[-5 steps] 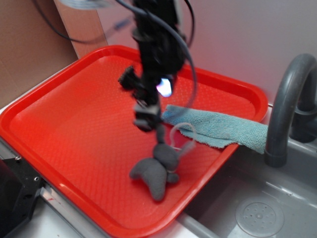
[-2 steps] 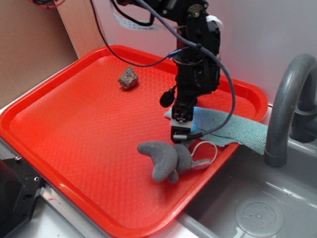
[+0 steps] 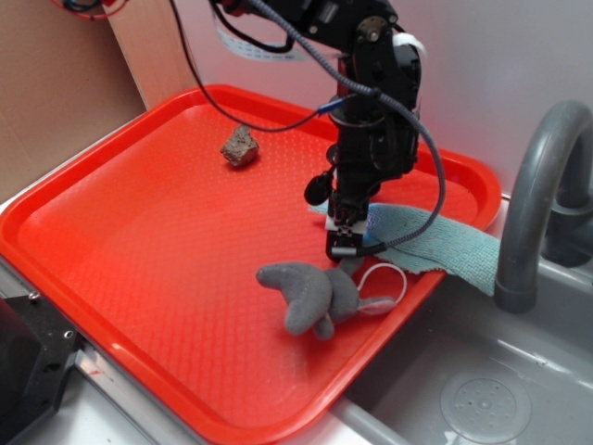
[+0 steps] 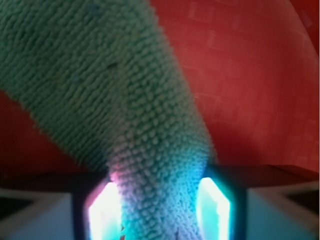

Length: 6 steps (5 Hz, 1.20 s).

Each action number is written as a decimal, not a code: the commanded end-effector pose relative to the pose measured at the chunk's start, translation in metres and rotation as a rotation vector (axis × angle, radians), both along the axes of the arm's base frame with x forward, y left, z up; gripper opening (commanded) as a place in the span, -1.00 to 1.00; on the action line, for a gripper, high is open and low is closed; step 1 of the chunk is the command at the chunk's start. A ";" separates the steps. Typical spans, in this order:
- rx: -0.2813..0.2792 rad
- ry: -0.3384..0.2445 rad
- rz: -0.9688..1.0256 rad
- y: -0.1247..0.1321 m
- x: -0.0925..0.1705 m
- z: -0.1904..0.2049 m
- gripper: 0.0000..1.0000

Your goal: Grab the blue cloth.

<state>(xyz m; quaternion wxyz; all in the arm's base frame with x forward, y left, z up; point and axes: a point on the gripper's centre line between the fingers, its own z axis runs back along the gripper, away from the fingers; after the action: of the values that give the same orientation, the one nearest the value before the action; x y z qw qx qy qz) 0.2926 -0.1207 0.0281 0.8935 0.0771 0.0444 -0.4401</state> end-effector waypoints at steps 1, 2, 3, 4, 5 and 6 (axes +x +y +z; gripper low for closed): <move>0.043 0.008 0.324 0.023 -0.034 0.068 -1.00; 0.050 0.020 0.574 0.051 -0.044 0.093 -1.00; 0.001 0.058 0.823 0.077 -0.056 0.112 -1.00; -0.105 0.013 1.067 0.091 -0.072 0.138 -1.00; -0.164 -0.091 1.243 0.091 -0.088 0.170 -1.00; -0.231 -0.159 1.198 0.089 -0.097 0.192 -1.00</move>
<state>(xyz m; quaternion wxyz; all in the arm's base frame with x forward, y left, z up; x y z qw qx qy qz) 0.1939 -0.0124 0.2112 0.9893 -0.0204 -0.0096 0.1438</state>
